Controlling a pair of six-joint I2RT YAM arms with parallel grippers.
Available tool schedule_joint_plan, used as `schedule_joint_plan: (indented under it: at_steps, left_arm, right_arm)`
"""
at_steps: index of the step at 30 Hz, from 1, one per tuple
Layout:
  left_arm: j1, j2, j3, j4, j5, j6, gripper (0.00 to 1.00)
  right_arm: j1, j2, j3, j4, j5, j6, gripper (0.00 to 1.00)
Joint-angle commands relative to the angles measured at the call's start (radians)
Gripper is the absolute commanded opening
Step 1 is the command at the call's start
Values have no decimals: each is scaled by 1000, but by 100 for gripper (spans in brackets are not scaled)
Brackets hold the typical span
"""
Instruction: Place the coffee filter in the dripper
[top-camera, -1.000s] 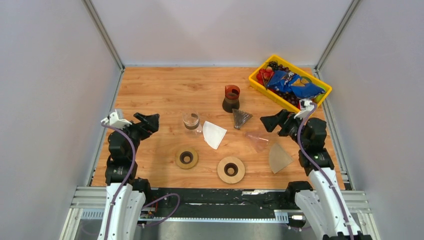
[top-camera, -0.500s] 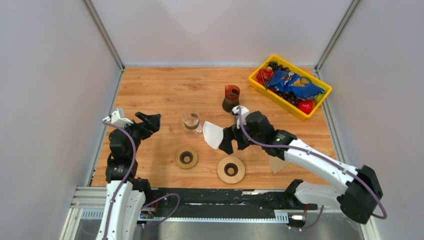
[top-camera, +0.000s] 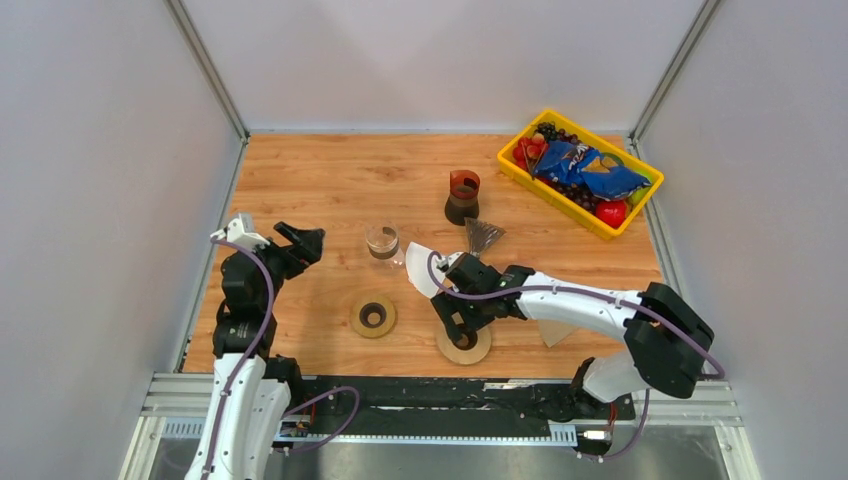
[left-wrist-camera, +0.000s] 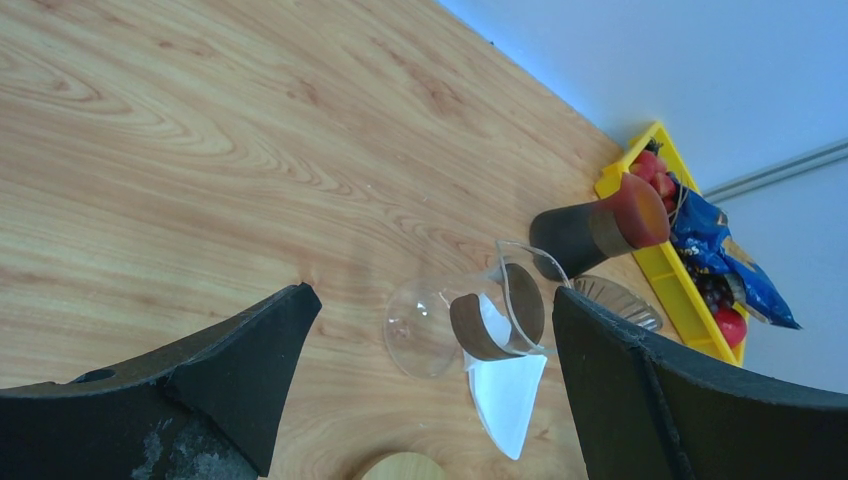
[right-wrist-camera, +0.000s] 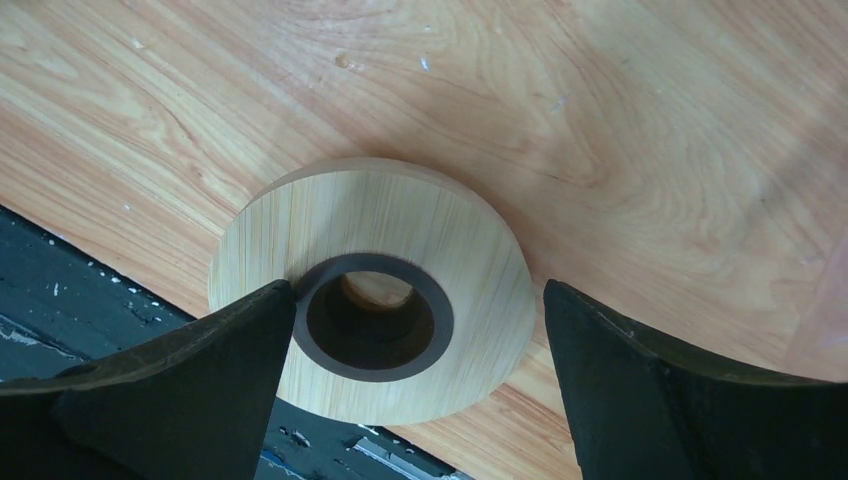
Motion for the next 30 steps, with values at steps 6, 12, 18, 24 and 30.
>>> schedule_joint_plan:
  at_steps: [6,12,18,24,30]
  left_arm:
    - [4,15,3,41,27,-3,100]
    - [4,14,3,38,27,-2,100]
    - [4,16,1,39,27,-2,100]
    - [3,17,0,40,26,-5,100]
    - [3,18,-1,41,28,-4,100]
  right_arm:
    - [0,-117,-51,-24,117,55,97]
    - [0,-158,-82,-15,90,71,97]
    - [-1,-187,-112,2,108,103,96]
    - [0,-150,-153,63,156,136,88]
    - [-1,-139,-180,114,111,126,73]
